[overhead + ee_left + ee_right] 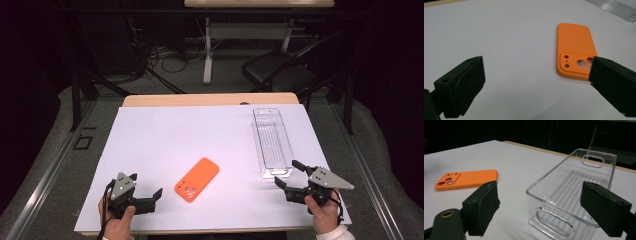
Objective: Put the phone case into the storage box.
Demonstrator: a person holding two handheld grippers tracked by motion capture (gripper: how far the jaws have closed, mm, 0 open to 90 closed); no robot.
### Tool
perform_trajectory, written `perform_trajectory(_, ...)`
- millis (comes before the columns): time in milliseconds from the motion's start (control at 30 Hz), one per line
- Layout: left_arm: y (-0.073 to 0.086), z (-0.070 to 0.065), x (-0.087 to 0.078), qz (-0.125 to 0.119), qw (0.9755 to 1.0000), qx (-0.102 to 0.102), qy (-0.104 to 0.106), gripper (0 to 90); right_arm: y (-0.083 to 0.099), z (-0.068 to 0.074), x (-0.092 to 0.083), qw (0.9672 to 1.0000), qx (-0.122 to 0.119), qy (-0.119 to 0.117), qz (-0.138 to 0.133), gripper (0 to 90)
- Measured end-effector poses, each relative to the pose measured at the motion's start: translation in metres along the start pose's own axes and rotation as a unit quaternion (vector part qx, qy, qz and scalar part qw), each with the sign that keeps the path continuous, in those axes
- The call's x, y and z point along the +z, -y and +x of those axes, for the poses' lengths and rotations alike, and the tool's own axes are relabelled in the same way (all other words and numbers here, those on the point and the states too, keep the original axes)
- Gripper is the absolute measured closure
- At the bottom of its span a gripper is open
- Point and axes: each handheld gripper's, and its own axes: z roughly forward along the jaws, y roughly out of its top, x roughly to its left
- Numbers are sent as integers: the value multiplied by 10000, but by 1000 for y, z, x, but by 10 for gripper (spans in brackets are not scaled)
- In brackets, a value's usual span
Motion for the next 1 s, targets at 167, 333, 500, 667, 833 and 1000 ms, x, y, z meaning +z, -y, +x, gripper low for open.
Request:
perform_trajectory(167, 0, 0, 1, 419, 9985, -261, -232, 7, 0, 1, 1, 10000, -34, -47, 33, 144)
perform_trajectory(333, 0, 7, 3, 744, 9938, -778, -261, 8, -1, 3, 1, 10000, -39, -52, 13, 144)
perform_trajectory(500, -4, 16, 6, 850, 9851, -1491, 57, 7, 0, 1, 3, 10000, 17, -65, 33, 144)
perform_trajectory(667, -10, 17, 14, 1052, 9793, -1724, 138, 7, 0, 1, 4, 10000, 48, -76, 35, 144)
perform_trajectory(833, -17, 21, 21, 1283, 9714, -1973, 305, 7, 0, 1, 5, 9999, 66, -62, 91, 144)
perform_trajectory(1000, -19, 22, 21, 1286, 9699, -2039, 326, 7, 0, 0, 4, 9999, 62, -47, 103, 144)
